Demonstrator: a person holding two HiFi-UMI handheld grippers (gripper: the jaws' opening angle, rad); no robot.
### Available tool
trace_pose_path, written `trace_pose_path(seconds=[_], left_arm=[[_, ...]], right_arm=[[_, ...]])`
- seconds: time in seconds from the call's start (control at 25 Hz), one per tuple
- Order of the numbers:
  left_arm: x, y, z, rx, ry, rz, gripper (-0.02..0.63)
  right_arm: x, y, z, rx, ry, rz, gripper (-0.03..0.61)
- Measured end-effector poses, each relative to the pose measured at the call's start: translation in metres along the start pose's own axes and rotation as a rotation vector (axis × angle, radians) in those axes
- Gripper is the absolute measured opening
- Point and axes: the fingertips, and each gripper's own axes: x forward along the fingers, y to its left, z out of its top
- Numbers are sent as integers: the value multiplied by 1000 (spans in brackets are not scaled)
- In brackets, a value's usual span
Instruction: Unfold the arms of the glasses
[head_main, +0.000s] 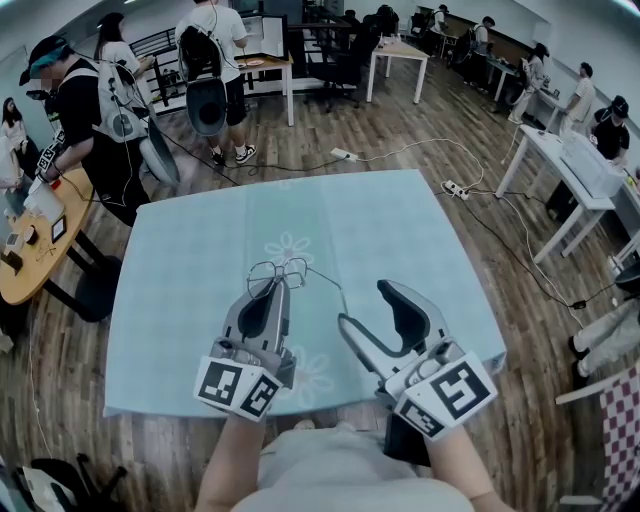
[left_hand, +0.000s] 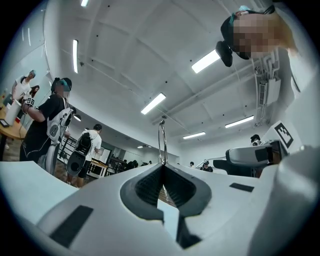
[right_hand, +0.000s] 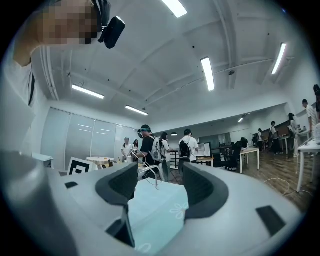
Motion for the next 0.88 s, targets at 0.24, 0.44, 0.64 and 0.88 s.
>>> trace_pose_path(seconds=[0.24,0.44,0.64,0.88], left_arm=[[1,0,3,-58,-42,-29,6],[-1,4,8,-118,-82,-60,6],[-3,3,7,-162,-135,-102,6],[1,6,3,-149,-142,-111,6]], right_arm=[[-11,-13,-4,14,1,-31,285],[-14,-14,-7,28,8,-45,285],[-20,-19,-9,33,6,-44,285],[-17,-12,-13,33,10,-23,285]])
